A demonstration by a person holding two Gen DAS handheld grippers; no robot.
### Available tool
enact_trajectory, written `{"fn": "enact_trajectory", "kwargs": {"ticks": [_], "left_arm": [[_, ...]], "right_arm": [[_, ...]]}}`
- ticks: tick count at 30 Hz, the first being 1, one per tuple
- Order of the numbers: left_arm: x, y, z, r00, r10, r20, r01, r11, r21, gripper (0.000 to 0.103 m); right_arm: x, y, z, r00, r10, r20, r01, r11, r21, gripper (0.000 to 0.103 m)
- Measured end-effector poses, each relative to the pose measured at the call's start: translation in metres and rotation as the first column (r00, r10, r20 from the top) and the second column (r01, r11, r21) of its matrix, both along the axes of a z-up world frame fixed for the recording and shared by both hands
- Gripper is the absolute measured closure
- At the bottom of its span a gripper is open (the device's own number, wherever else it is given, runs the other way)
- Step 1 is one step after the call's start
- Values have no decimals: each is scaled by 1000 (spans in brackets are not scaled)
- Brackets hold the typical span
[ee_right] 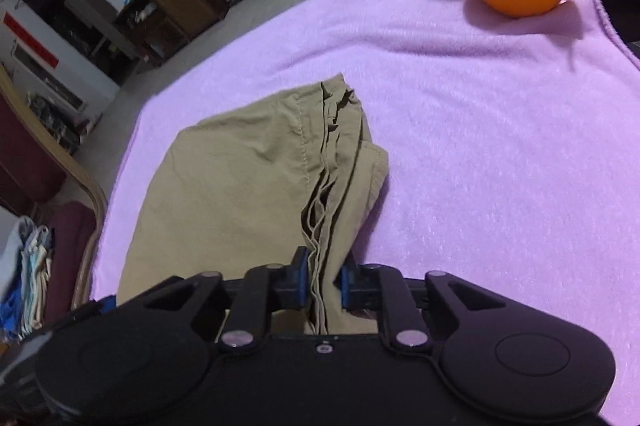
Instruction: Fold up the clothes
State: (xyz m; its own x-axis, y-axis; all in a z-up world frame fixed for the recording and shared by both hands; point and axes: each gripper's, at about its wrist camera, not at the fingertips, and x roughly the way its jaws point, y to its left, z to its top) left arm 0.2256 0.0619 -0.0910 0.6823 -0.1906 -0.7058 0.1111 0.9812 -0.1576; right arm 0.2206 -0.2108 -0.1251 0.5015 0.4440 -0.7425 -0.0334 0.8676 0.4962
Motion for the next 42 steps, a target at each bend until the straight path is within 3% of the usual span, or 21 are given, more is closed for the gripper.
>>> {"fn": "enact_trajectory", "kwargs": {"ticks": [6, 10, 13, 18, 24, 28, 30, 32, 33, 37, 41, 42], "left_arm": [[-34, -25, 38, 995, -94, 42, 96, 993, -62, 71], [-51, -78, 52, 985, -167, 41, 171, 979, -108, 70], [-52, -136, 51, 973, -228, 34, 230, 969, -86, 70], [-37, -222, 33, 955, -298, -8, 296, 952, -75, 70], [-1, -284, 9, 945, -320, -66, 316, 947, -60, 69], [36, -301, -11, 949, -290, -122, 290, 957, -19, 62], [48, -302, -24, 952, -275, -134, 279, 960, 14, 46], [51, -297, -28, 954, -274, -123, 277, 961, 5, 44], [50, -295, -27, 955, -271, -123, 273, 962, -5, 44], [31, -282, -12, 962, -263, -77, 266, 964, 26, 51], [-8, -258, 12, 962, -273, 13, 273, 962, 11, 52], [-17, -254, 16, 960, -280, 27, 280, 960, 1, 57]], "right_arm": [[-58, -45, 51, 996, -28, 88, 21, 997, 72, 91], [-102, -102, 71, 980, -138, 141, 122, 986, 115, 91], [-121, -140, 76, 960, -220, 171, 209, 975, 80, 91], [-119, -193, 70, 931, -315, 185, 323, 946, -12, 91], [-91, -234, 59, 919, -363, 154, 376, 924, -64, 91], [-61, -247, 44, 920, -372, 121, 383, 919, -95, 91], [-46, -249, 28, 921, -373, 112, 387, 910, -150, 89], [-33, -251, 6, 927, -368, 75, 375, 898, -232, 80], [-29, -251, -2, 929, -365, 62, 368, 894, -257, 73], [-32, -256, -7, 936, -346, 60, 350, 904, -246, 64], [-71, -259, 21, 917, -368, 155, 391, 906, -160, 47], [-81, -259, 29, 909, -375, 180, 401, 906, -135, 43]]}}
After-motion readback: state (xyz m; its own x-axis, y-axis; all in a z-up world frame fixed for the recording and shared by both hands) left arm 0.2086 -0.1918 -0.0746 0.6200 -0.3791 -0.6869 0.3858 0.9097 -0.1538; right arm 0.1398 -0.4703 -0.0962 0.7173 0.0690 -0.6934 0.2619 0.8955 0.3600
